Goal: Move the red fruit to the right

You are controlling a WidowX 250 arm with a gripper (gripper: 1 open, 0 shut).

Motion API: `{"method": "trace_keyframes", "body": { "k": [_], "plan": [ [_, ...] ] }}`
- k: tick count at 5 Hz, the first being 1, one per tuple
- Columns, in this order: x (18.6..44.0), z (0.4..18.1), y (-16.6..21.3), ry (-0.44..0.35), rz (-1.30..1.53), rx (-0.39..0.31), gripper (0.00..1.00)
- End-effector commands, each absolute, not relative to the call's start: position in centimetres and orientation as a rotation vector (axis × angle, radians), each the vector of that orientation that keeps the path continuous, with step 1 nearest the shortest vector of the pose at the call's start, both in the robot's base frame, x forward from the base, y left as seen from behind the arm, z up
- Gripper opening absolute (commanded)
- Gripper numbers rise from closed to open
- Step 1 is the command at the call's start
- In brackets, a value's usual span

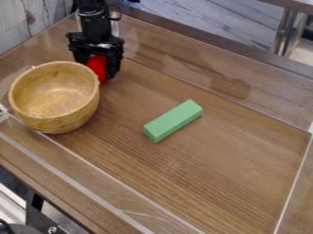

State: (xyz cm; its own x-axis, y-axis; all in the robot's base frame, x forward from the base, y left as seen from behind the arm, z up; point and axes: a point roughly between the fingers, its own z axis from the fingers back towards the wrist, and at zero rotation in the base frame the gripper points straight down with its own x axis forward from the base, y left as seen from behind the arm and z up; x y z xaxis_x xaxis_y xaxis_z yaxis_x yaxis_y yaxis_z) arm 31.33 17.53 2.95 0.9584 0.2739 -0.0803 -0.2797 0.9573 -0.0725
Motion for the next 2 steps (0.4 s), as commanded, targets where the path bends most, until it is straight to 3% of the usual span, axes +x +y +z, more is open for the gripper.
{"method": "trace_keyframes", "body": {
  "k": [1,2],
  "plan": [
    [32.41,5.78,18.68,0.014,0.301,-0.076,1.0],
    [32.19,5.68,19.02,0.018,0.303,-0.081,1.0]
  ]
}}
